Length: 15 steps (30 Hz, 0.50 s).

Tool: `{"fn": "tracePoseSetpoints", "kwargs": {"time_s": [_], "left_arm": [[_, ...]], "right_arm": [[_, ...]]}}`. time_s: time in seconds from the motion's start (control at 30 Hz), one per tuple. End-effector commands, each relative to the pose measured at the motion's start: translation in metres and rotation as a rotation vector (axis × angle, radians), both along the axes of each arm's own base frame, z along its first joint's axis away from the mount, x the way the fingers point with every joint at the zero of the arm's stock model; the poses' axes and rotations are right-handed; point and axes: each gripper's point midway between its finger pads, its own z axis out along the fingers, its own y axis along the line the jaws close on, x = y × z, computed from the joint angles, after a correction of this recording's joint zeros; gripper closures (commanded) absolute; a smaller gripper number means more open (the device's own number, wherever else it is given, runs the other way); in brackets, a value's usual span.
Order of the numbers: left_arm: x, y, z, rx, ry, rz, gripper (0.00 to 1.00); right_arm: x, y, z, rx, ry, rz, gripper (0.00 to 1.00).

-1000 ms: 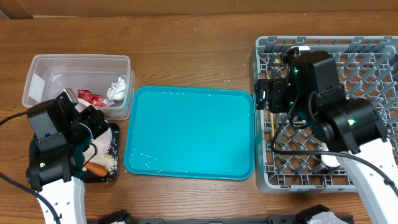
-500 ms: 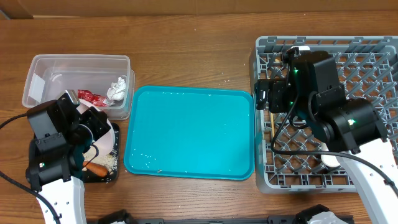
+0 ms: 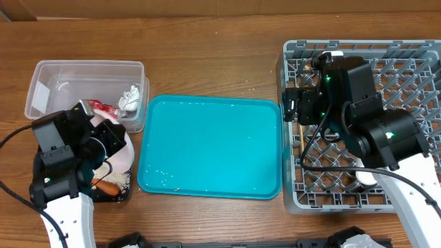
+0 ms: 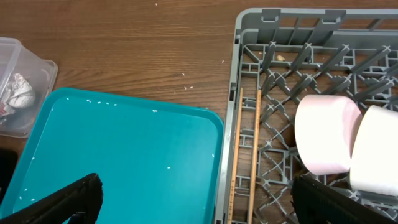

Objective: Sort waste into correct bins and load items into the dishwasher
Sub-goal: 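Tilt the white plate to scrape food scraps onto the black tray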

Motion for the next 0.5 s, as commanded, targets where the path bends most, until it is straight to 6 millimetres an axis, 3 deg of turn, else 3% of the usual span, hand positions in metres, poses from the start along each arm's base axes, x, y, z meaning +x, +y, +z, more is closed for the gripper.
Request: {"fn": "tracePoseSetpoints", "kwargs": {"time_s": [0.0, 0.07, 0.1, 0.13, 0.2, 0.27, 0.33, 0.4, 0.47], "left_arm": [[-0.003, -0.003, -0.006, -0.026, 0.038, 0.012, 0.96], [-0.003, -0.018, -0.002, -0.07, 0.015, -0.063, 0.96], [0.0, -0.014, -0.002, -0.005, -0.005, -0.093, 0.96], [-0.002, 0.009, -0.011, 0.053, 0.053, 0.042, 0.96], [-0.008, -0.011, -0.01, -0.086, 0.073, 0.018, 0.96], [-0.005, -0.023, -0.004, -0.043, 0.019, -0.113, 0.96], [-0.005, -0.002, -0.011, 0.043, 0.049, -0.027, 0.96], [-0.014, -0.006, -0.016, -0.06, 0.108, 0.035, 0.96], [-0.01, -0.011, -0.014, -0.009, 0.074, -0.043, 0.96]], "right_arm": [[0.002, 0.002, 0.011, 0.015, -0.028, 0.003, 0.0], [0.002, 0.002, 0.011, 0.015, -0.028, 0.003, 0.0], [0.002, 0.002, 0.011, 0.015, -0.028, 0.003, 0.0], [0.002, 0.002, 0.011, 0.015, -0.028, 0.003, 0.0], [0.002, 0.002, 0.011, 0.015, -0.028, 0.003, 0.0], [0.002, 0.002, 0.011, 0.015, -0.028, 0.003, 0.0], [0.002, 0.002, 0.011, 0.015, -0.028, 0.003, 0.0], [0.002, 0.002, 0.011, 0.015, -0.028, 0.003, 0.0], [0.002, 0.002, 0.011, 0.015, -0.028, 0.003, 0.0]]}}
